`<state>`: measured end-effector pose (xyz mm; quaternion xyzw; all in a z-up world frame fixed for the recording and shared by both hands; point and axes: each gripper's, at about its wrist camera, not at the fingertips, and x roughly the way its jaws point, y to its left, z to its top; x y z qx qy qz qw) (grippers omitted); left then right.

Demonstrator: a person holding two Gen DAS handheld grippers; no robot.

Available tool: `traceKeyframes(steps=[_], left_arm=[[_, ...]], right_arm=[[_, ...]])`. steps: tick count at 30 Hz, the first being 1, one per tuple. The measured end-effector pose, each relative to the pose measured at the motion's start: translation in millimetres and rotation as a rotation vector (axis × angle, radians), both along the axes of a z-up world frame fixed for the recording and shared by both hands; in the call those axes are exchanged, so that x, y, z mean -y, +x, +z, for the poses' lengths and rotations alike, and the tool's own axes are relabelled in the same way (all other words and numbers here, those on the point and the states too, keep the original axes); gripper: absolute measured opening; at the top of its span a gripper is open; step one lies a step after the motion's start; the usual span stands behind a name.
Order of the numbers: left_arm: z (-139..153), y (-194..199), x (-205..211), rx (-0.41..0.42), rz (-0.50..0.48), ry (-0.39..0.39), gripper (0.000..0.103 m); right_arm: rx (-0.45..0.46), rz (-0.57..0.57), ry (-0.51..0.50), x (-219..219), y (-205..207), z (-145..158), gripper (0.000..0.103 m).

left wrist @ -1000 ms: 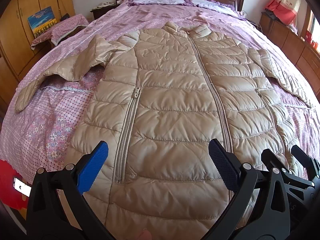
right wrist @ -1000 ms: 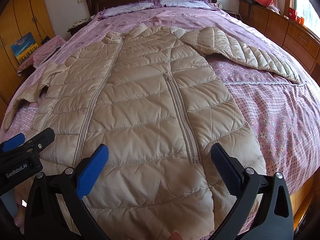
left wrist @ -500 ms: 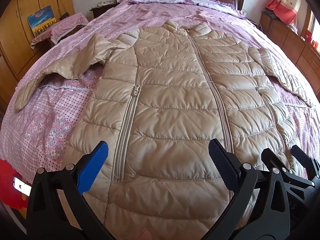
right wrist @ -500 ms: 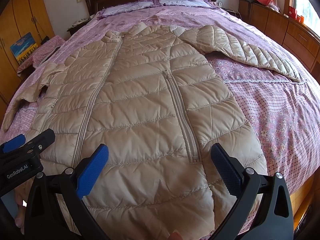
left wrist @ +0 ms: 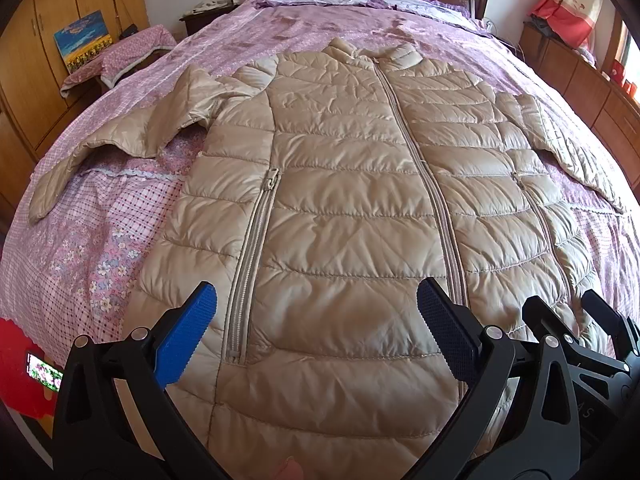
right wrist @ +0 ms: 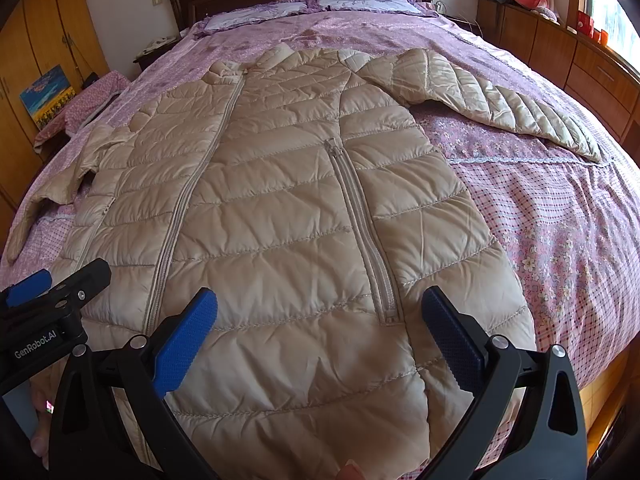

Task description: Fold large clothes

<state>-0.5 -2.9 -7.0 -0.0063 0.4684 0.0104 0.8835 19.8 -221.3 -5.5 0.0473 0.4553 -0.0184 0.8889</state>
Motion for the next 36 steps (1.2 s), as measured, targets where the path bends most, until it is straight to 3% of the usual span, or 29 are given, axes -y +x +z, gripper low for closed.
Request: traceKeyframes(steps=[36], left_arm=[[-4.1, -2.0, 1.7, -0.007, -0.001, 0.002, 0.1]], right_arm=[[-0.002, 0.0, -0.003, 0.0, -0.3, 0.1, 0.098]])
